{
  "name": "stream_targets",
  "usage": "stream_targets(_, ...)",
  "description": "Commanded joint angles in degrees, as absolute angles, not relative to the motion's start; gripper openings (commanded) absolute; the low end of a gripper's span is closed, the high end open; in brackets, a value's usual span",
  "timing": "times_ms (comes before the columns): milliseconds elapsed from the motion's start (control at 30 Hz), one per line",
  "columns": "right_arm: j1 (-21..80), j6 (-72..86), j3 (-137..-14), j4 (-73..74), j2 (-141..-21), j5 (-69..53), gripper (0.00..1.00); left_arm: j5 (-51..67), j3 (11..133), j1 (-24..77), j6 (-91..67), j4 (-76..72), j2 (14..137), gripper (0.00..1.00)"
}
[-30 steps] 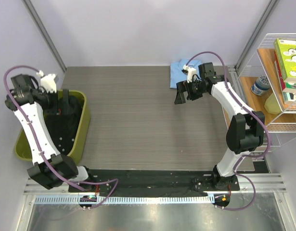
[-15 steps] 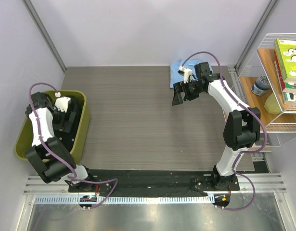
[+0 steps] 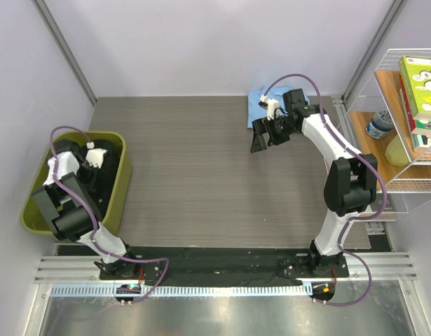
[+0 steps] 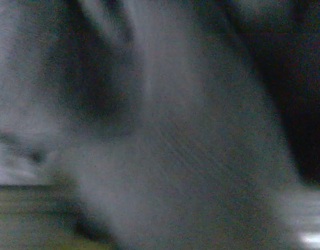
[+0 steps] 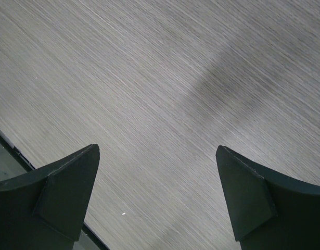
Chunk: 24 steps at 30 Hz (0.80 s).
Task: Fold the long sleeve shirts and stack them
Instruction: Grab the shirt from the pile, then move the shirt to the center of the board
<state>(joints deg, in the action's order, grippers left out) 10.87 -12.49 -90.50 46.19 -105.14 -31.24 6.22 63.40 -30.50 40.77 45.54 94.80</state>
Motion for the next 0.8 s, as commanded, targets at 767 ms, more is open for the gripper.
stream_targets(767, 9.5, -12.0, -88.8, 44.4, -96.5, -32.6, 1.00, 32.3, 138.9, 16.5, 1.4, 45.4, 92.5, 0.00)
